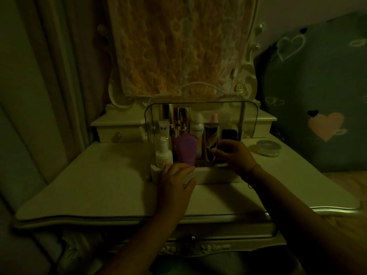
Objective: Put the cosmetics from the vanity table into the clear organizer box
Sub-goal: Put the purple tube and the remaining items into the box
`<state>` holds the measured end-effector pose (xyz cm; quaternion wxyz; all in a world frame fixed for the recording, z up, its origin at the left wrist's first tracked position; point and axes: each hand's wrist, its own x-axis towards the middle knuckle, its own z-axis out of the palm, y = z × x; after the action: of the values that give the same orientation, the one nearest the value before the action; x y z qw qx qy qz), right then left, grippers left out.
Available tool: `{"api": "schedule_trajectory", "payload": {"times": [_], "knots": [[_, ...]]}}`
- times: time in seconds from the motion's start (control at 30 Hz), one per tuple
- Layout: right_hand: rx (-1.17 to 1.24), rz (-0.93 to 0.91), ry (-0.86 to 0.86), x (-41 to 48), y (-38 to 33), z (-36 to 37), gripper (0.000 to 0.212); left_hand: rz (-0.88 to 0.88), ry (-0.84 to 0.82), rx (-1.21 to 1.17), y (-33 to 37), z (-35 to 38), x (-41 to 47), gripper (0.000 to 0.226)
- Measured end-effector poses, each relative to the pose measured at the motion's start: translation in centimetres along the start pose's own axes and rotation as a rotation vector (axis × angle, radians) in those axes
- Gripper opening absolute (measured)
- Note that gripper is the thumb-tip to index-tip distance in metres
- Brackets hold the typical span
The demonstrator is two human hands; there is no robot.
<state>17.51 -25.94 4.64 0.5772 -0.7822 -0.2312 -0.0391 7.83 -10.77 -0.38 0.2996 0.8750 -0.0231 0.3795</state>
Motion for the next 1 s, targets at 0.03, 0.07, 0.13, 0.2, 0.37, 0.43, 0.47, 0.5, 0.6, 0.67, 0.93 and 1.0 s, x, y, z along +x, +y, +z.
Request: {"api": "schedule_trajectory", "payload": {"times": [0.03,0.07,0.13,0.2,0.37,0.43,0.47,0.5,0.6,0.67,0.93,1.0], "knots": [[-0.006,0.003,-0.014,0.2,0.1,0.1,0.016,-0.005,-0.001,0.0,0.0,0.0,0.0,0.028],[-0.015,0.008,-0.027,0.4,0.1,0.1,0.012,-0.012,-0.004,-0.003,0.0,0.0,0.0,0.027],[-0.054,0.0,-0.04,0.8,0.1,0.3,0.004,-0.029,-0.011,-0.017,0.2,0.0,0.0,0.027],[-0.066,-0.003,-0.038,1.2,0.1,0.5,0.009,-0.024,-0.007,-0.018,0.2,-0.1,0.0,0.026],[-0.129,0.01,-0.07,1.4,0.1,0.7,0.013,-0.018,0.001,-0.025,0.2,-0.3,-0.1,0.025],[-0.135,0.011,-0.065,1.4,0.2,0.6,0.012,-0.015,-0.001,-0.03,0.3,-0.3,0.0,0.024],[-0.138,0.012,-0.066,1.4,0.2,0.6,0.012,-0.015,0.001,-0.033,0.3,-0.3,0.0,0.024],[-0.139,0.014,-0.071,1.4,0.2,0.6,0.011,-0.013,0.005,-0.034,0.3,-0.3,0.0,0.024],[-0.138,0.017,-0.078,1.4,0.3,0.5,0.012,-0.016,0.004,-0.037,0.2,-0.3,0.0,0.023],[-0.137,0.021,-0.075,1.4,0.3,0.5,0.016,-0.017,0.006,-0.037,0.2,-0.2,0.0,0.023],[-0.085,0.038,-0.066,1.0,0.2,0.3,0.018,-0.005,0.019,-0.051,-0.2,0.0,0.0,0.023],[-0.085,0.048,-0.057,0.8,0.1,0.1,0.021,-0.01,0.01,-0.047,-0.2,0.0,0.0,0.023]]}}
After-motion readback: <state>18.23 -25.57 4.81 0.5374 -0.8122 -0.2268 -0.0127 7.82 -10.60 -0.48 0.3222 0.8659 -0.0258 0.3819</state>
